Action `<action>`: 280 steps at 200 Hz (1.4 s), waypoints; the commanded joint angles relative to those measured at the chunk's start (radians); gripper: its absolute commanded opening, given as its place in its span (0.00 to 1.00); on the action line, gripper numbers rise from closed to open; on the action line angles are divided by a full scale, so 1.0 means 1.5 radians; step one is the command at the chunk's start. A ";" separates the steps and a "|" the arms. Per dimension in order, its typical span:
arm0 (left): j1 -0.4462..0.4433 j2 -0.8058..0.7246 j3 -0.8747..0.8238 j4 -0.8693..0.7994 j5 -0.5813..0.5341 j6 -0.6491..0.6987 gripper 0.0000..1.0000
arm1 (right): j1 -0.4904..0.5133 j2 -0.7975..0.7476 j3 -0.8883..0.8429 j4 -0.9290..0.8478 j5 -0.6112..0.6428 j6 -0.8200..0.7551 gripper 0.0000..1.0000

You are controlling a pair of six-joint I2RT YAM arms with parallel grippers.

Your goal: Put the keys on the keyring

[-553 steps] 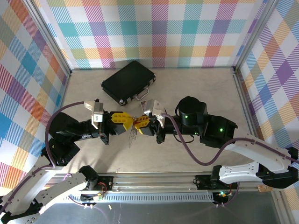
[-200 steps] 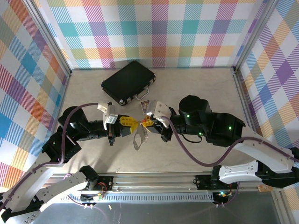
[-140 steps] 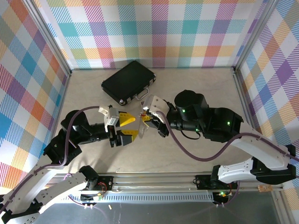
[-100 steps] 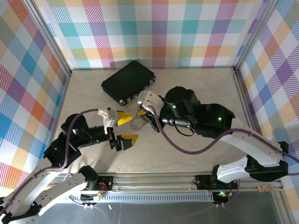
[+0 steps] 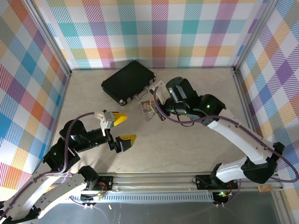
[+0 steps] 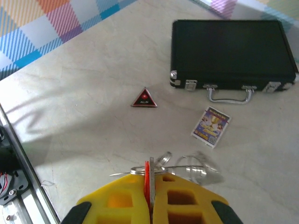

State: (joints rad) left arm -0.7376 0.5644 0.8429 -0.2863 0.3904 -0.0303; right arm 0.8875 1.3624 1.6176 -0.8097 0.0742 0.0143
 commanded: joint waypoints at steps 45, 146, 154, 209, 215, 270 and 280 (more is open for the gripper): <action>0.000 -0.018 -0.029 -0.026 -0.098 -0.005 1.00 | -0.087 0.000 -0.028 0.042 -0.080 0.050 0.00; 0.000 0.009 -0.062 0.052 -0.081 -0.037 1.00 | -0.189 0.116 -0.015 0.097 -0.191 0.072 0.00; 0.000 0.011 -0.065 0.058 -0.080 -0.039 1.00 | -0.192 0.126 -0.009 0.098 -0.195 0.071 0.00; 0.000 0.032 -0.074 0.094 -0.073 -0.046 1.00 | -0.202 0.174 0.017 0.109 -0.194 0.077 0.00; 0.000 0.034 -0.073 0.096 -0.072 -0.046 1.00 | -0.202 0.179 0.018 0.112 -0.195 0.078 0.00; 0.000 0.043 -0.059 0.105 -0.066 -0.049 1.00 | -0.203 0.205 0.003 0.132 -0.206 0.087 0.00; 0.000 0.042 -0.058 0.107 -0.068 -0.049 1.00 | -0.203 0.204 -0.005 0.136 -0.206 0.089 0.00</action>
State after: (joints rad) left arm -0.7376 0.6323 0.7410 -0.1749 0.2710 -0.0902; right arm 0.5892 1.6680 1.6096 -0.6582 -0.2066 0.1268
